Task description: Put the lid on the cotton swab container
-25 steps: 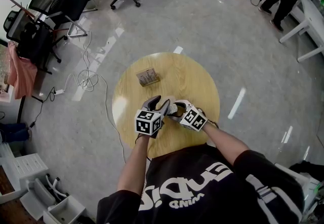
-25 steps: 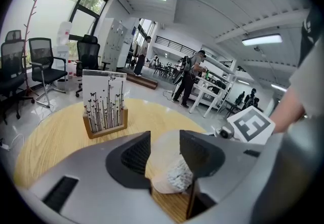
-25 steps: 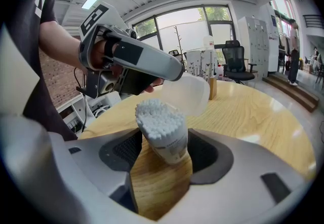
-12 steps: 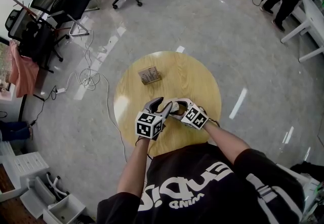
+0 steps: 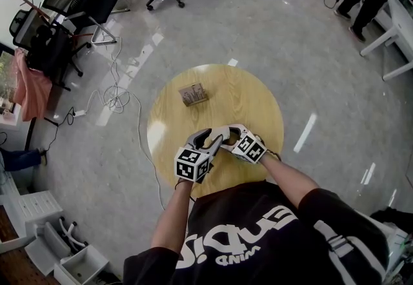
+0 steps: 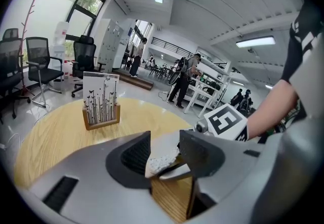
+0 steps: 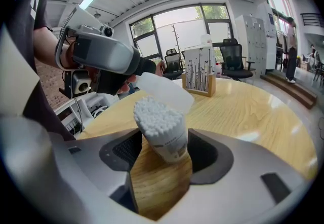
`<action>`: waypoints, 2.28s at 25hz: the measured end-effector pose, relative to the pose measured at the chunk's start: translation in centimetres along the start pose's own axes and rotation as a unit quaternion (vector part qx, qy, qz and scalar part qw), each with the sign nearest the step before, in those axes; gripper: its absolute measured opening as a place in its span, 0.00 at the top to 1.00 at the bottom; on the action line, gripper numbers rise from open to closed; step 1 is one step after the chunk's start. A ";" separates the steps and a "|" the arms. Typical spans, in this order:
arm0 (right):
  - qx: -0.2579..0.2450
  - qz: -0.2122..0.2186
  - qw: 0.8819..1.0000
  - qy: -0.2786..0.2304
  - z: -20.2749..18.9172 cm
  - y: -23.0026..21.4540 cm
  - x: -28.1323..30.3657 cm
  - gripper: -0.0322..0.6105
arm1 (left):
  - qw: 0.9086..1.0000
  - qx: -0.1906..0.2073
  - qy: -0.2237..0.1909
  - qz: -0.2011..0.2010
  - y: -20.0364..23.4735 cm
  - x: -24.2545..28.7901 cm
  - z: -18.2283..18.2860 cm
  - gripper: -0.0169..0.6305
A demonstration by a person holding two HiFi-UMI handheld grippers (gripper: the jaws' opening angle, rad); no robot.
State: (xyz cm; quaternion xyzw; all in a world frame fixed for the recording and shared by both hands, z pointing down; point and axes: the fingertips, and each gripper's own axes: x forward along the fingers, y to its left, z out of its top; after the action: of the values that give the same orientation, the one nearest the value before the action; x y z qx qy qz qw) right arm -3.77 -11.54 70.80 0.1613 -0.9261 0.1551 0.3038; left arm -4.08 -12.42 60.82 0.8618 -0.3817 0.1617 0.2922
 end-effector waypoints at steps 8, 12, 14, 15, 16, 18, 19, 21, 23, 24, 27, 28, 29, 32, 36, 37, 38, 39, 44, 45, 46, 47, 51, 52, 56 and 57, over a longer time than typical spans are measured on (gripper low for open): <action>0.011 -0.001 1.000 0.010 -0.1 0.0 0.1 0.51 | 1.000 -0.008 0.008 0.000 -0.2 0.0 -1.3 0.69; 0.011 -0.002 1.000 0.012 0.0 0.0 0.2 0.52 | 1.000 -0.008 0.016 0.002 -0.2 0.0 -2.0 0.69; 0.010 -0.003 1.000 0.013 -0.1 0.0 0.2 0.52 | 1.000 -0.011 0.017 0.004 -0.1 0.1 -2.1 0.69; 0.010 -0.004 1.000 0.013 -0.1 0.0 0.2 0.52 | 1.000 -0.013 0.016 0.005 -0.1 0.1 -2.2 0.69; 0.010 -0.004 1.000 0.013 -0.1 -0.1 0.2 0.52 | 1.000 -0.013 0.016 0.005 0.0 0.2 -2.1 0.69; 0.007 -0.007 1.000 0.012 0.0 -0.3 0.3 0.52 | 1.000 -0.011 0.018 0.006 0.0 0.2 -2.1 0.69; 0.006 -0.008 1.000 0.011 0.0 -0.3 0.4 0.52 | 1.000 -0.009 0.020 0.006 0.0 0.2 -2.0 0.69; 0.007 -0.008 1.000 0.012 0.2 -0.2 0.3 0.52 | 1.000 -0.006 0.023 0.008 0.0 0.1 -2.0 0.69; 0.007 -0.008 1.000 0.012 0.2 -0.2 0.2 0.52 | 1.000 -0.007 0.024 0.010 0.0 0.1 -2.0 0.70; 0.007 -0.008 1.000 0.013 0.1 -0.3 0.2 0.52 | 1.000 -0.009 0.023 0.011 0.0 0.1 -2.0 0.71; 0.007 -0.008 1.000 0.012 0.0 -0.3 0.2 0.52 | 1.000 -0.014 0.022 0.012 0.1 0.2 -2.0 0.71; 0.007 -0.007 1.000 0.014 0.0 -0.2 0.2 0.52 | 1.000 -0.013 0.024 0.013 0.1 0.2 -2.1 0.71; 0.007 -0.006 1.000 0.015 0.0 -0.2 0.2 0.52 | 0.999 -0.010 0.027 0.014 0.1 0.2 -2.1 0.72; 0.004 -0.010 1.000 0.012 -0.2 -0.4 0.2 0.52 | 0.999 0.003 0.036 0.019 -0.1 0.3 -2.3 0.72; 0.007 -0.007 1.000 0.012 0.4 -0.1 0.0 0.52 | 0.999 0.008 0.040 0.020 -0.1 0.3 -2.3 0.72; 0.008 -0.006 1.000 0.014 0.3 0.0 0.1 0.52 | 0.999 0.009 0.041 0.020 0.0 0.2 -2.3 0.72; 0.008 -0.006 1.000 0.015 0.2 0.0 0.2 0.52 | 0.999 0.011 0.042 0.020 0.0 0.2 -2.4 0.72; 0.006 -0.007 1.000 0.013 0.1 -0.1 0.3 0.52 | 0.999 0.013 0.042 0.020 0.0 0.2 -2.4 0.72; 0.013 -0.009 1.000 0.010 0.1 -0.2 0.0 0.52 | 0.999 0.018 0.044 0.021 -0.1 0.3 -2.6 0.72; 0.014 -0.012 1.000 0.007 0.3 -0.2 -0.1 0.52 | 0.999 0.017 0.043 0.021 -0.1 0.3 -2.6 0.72; 0.015 -0.014 1.000 0.003 0.5 -0.3 -0.2 0.52 | 0.999 0.016 0.043 0.021 -0.1 0.3 -2.6 0.72; 0.015 -0.014 1.000 0.002 0.5 -0.2 -0.4 0.52 | 0.999 0.015 0.043 0.021 -0.1 0.3 -2.6 0.72; 0.016 -0.017 1.000 -0.005 0.6 -0.1 -1.4 0.52 | 0.999 0.016 0.042 0.021 0.0 0.3 -2.7 0.72; 0.016 -0.019 1.000 -0.009 0.6 -0.2 -1.7 0.52 | 0.999 0.016 0.041 0.022 0.0 0.3 -2.7 0.72; 0.027 -0.028 0.999 -0.014 0.2 -0.5 -2.7 0.52 | 0.999 0.012 0.038 0.021 0.1 0.3 -2.7 0.72; 0.032 -0.030 0.999 -0.015 0.1 -0.6 -2.9 0.52 | 0.999 0.010 0.037 0.019 0.0 0.4 -2.7 0.72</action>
State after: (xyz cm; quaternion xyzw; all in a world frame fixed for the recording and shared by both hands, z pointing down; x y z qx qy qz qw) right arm -1.37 -11.47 69.09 0.2006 -0.9199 0.1727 0.2892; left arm -4.02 -10.96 63.09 0.8506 -0.3854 0.2033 0.2942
